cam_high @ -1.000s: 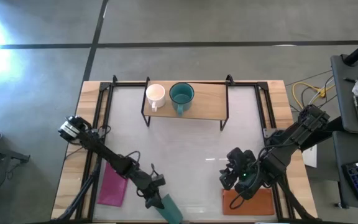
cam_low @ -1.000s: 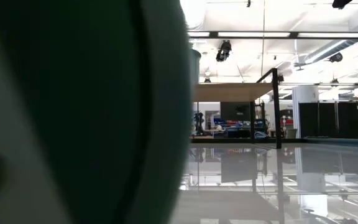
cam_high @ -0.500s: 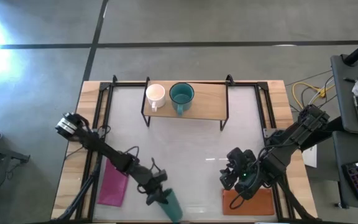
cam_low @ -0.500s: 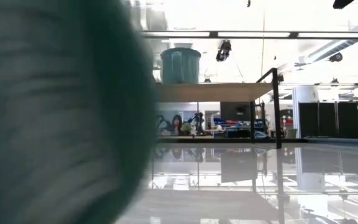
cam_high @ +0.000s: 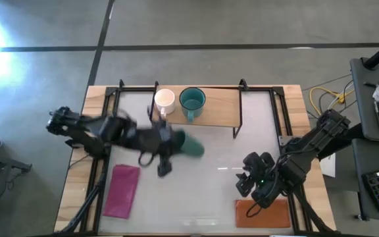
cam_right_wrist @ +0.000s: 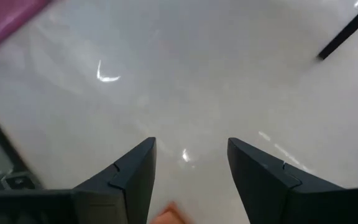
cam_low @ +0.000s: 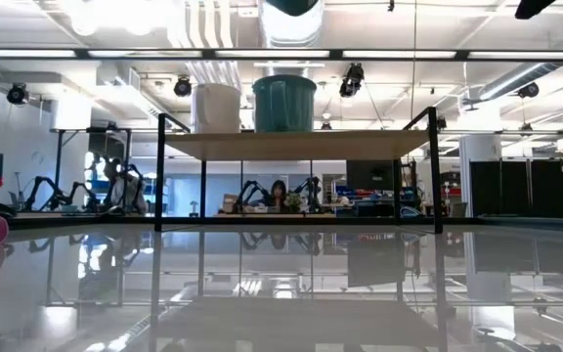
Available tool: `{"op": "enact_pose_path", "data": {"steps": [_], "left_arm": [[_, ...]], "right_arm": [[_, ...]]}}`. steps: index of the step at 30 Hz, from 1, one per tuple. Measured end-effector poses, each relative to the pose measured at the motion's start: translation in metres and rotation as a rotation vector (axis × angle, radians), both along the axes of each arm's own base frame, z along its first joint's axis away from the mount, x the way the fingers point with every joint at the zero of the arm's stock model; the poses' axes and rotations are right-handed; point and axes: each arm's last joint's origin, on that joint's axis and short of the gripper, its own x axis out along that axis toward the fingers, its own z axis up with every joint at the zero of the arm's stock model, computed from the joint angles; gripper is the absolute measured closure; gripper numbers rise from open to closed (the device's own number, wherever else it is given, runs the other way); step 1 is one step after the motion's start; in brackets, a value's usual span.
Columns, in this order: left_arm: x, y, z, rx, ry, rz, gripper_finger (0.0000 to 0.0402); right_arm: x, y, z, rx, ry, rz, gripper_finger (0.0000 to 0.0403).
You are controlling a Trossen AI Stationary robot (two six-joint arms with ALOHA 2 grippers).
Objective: Stack small to large cups/mugs on shelf
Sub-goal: Put the green cup on the shelf
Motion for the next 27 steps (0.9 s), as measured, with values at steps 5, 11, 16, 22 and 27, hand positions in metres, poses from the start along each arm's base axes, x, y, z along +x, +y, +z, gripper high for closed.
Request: {"op": "enact_pose_path", "data": {"steps": [5, 11, 16, 22, 27], "left_arm": [[0.022, 0.053, 0.038, 0.143, 0.057, 0.081, 0.0401], [0.067, 0.108, 0.045, 0.221, 0.082, 0.069, 0.0401], [0.090, 0.139, 0.019, 0.214, 0.141, 0.032, 0.0401], [0.109, 0.164, 0.001, 0.262, 0.153, 0.026, 0.0402], [0.119, 0.178, -0.009, 0.317, 0.165, -0.002, 0.0401]], "right_arm": [[-0.009, -0.010, 0.005, -0.050, -0.004, -0.064, 0.0211], [-0.026, -0.014, 0.017, -0.078, -0.113, -0.143, 0.0211], [-0.045, -0.022, 0.030, -0.117, -0.290, -0.252, 0.0211], [-0.052, -0.037, 0.046, -0.126, -0.554, -0.377, 0.0211], [-0.029, -0.059, 0.044, -0.139, -0.569, -0.538, 0.0220]]}}
